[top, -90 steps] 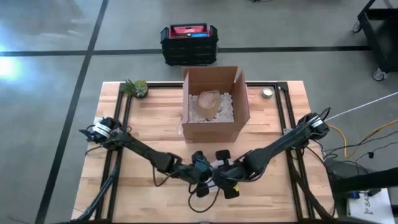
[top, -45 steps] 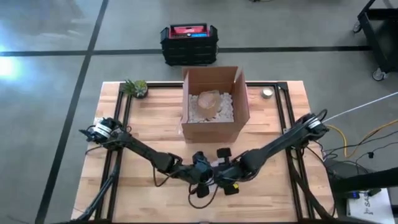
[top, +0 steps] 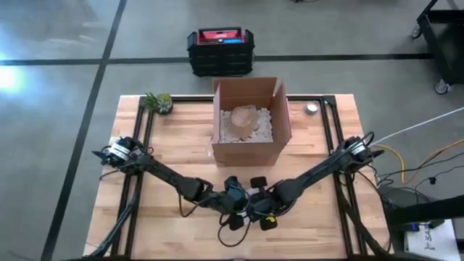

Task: Wrap mug
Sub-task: Wrap the orange mug with bubble wrap

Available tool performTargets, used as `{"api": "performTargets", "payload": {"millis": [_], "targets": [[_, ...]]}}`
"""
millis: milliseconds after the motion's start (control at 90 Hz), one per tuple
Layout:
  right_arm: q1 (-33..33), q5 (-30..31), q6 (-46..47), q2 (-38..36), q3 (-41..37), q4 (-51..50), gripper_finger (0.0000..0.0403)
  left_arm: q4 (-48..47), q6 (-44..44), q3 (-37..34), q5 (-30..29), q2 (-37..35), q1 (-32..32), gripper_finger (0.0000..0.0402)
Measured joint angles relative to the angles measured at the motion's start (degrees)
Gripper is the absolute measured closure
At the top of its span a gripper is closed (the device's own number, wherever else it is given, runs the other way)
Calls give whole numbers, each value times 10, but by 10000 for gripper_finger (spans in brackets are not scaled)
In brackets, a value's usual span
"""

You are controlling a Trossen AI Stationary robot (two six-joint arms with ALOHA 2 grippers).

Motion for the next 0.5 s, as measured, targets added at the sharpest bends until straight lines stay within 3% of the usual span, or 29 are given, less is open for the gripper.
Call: {"api": "performTargets", "payload": {"millis": [200, 500], "targets": [[8, 6, 3, -61, 9, 15, 401, -2, 1, -1, 1, 0, 0, 401], [17, 8, -4, 4, 3, 62, 401, -2, 3, -1, 1, 0, 0, 401]]}}
